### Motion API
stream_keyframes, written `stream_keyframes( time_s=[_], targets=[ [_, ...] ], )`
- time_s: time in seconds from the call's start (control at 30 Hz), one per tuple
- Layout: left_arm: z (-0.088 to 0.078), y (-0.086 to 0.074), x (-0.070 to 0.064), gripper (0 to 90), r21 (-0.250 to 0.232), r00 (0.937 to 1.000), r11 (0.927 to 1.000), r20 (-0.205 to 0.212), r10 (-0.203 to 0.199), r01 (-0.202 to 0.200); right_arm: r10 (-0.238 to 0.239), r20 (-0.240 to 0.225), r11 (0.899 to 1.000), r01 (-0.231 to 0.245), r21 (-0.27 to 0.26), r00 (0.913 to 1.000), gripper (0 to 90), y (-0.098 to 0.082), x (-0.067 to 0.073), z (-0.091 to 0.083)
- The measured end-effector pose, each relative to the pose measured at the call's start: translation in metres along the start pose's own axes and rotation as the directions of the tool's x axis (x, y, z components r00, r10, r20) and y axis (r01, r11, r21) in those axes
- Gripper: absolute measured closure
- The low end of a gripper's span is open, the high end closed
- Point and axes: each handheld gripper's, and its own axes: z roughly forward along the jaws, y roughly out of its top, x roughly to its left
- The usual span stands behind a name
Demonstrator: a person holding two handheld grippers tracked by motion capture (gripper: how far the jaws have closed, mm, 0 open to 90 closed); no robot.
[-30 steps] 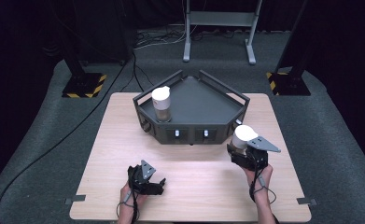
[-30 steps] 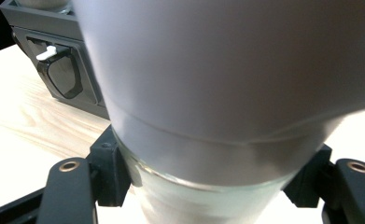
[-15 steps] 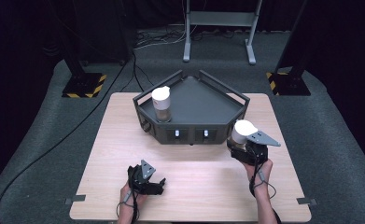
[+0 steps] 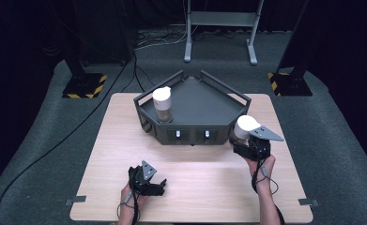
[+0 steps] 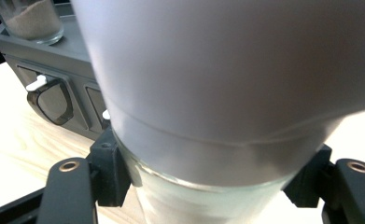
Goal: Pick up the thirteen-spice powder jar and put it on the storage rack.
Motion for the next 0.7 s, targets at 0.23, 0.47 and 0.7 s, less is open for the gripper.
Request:
stream_keyframes(
  time_s=[0.23, 0.47, 0.7],
  targets=[
    [0.000, 0.000, 0.000, 3.2, 0.000, 1.0000, 1.0000, 0.001, 0.000, 0.000, -0.008, 0.001, 1.000, 0.008, 0.005, 1.0000, 30.4, 0.007, -0.001, 0.003],
    [0.000, 0.000, 0.000, 3.2, 0.000, 1.0000, 1.0000, 0.001, 0.001, -0.001, -0.010, 0.008, 1.000, 0.010, 0.011, 0.9999, 30.4, 0.013, -0.003, 0.006],
    [0.000, 0.000, 0.001, 3.3, 0.000, 1.0000, 1.0000, 0.005, -0.004, 0.004, -0.019, 0.014, 1.000, 0.019, 0.008, 0.9997, 30.4, 0.022, -0.005, 0.008]
  ],
)
